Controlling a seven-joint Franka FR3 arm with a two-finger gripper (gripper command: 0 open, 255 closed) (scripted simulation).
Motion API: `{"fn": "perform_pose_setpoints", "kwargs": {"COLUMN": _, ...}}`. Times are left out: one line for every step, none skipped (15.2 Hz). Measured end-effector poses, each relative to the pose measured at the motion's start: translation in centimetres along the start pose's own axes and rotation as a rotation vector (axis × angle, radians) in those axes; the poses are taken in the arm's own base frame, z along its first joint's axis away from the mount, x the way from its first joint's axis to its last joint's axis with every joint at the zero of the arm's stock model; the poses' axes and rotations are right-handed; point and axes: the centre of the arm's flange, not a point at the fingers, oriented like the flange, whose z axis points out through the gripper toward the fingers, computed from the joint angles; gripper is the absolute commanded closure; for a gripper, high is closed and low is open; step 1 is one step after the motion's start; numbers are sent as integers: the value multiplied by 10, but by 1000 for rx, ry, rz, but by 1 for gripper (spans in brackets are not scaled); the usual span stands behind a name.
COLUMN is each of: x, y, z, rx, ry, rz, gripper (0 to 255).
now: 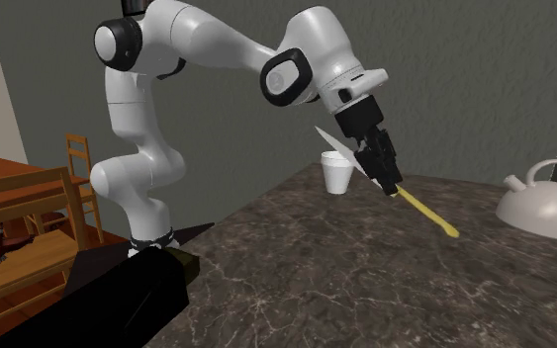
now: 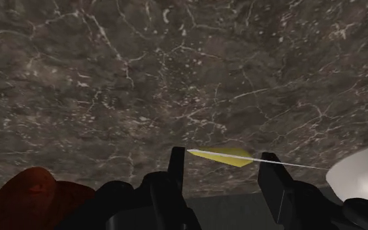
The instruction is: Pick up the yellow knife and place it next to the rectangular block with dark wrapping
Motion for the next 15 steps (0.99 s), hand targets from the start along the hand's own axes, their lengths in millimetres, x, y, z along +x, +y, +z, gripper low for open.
{"fn": "perform_pose_setpoints", "kwargs": {"x": -2, "y": 11, "z": -3, "rx": 0, "ry": 0, "rz": 0, "gripper": 255}}
{"fn": "perform_pose_setpoints", "kwargs": {"x": -1, "y": 24, "z": -5, "rx": 0, "ry": 0, "rz": 0, "gripper": 255}}
{"fn": "perform_pose_setpoints", "kwargs": {"x": -3, "y": 37, "z": -10, "rx": 0, "ry": -1, "rz": 1, "gripper": 255}}
{"fn": "perform_pose_setpoints", "kwargs": {"x": -3, "y": 50, "z": -11, "rx": 0, "ry": 0, "rz": 0, "gripper": 255}}
{"fn": "perform_pose_setpoints", "kwargs": {"x": -6, "y": 63, "z": -12, "rx": -1, "ry": 0, "rz": 1, "gripper": 255}}
{"fn": "perform_pose_setpoints", "kwargs": {"x": -5, "y": 74, "z": -15, "rx": -1, "ry": 0, "rz": 0, "gripper": 255}}
{"fn": "perform_pose_setpoints", "kwargs": {"x": -5, "y": 86, "z": -15, "rx": 0, "ry": -1, "rz": 0, "gripper": 255}}
{"fn": "perform_pose_setpoints", "kwargs": {"x": -6, "y": 100, "z": -19, "rx": 0, "ry": -1, "rz": 1, "gripper": 255}}
{"fn": "perform_pose_setpoints", "kwargs": {"x": -7, "y": 115, "z": -21, "rx": -1, "ry": -1, "rz": 1, "gripper": 255}}
{"fn": "perform_pose_setpoints", "kwargs": {"x": -8, "y": 127, "z": -25, "rx": 0, "ry": -1, "rz": 0, "gripper": 255}}
{"fn": "perform_pose_setpoints", "kwargs": {"x": -7, "y": 143, "z": -27, "rx": 0, "ry": 0, "rz": 1, "gripper": 255}}
{"fn": "perform_pose_setpoints", "kwargs": {"x": -8, "y": 153, "z": -29, "rx": 0, "ry": -1, "rz": 0, "gripper": 255}}
{"fn": "perform_pose_setpoints", "kwargs": {"x": -9, "y": 165, "z": -33, "rx": -1, "ry": -1, "rz": 0, "gripper": 255}}
{"fn": "perform_pose_setpoints", "kwargs": {"x": -12, "y": 177, "z": -33, "rx": 0, "ry": -1, "rz": 1, "gripper": 255}}
{"fn": "perform_pose_setpoints", "kwargs": {"x": -11, "y": 189, "z": -35, "rx": 0, "ry": -1, "rz": 0, "gripper": 255}}
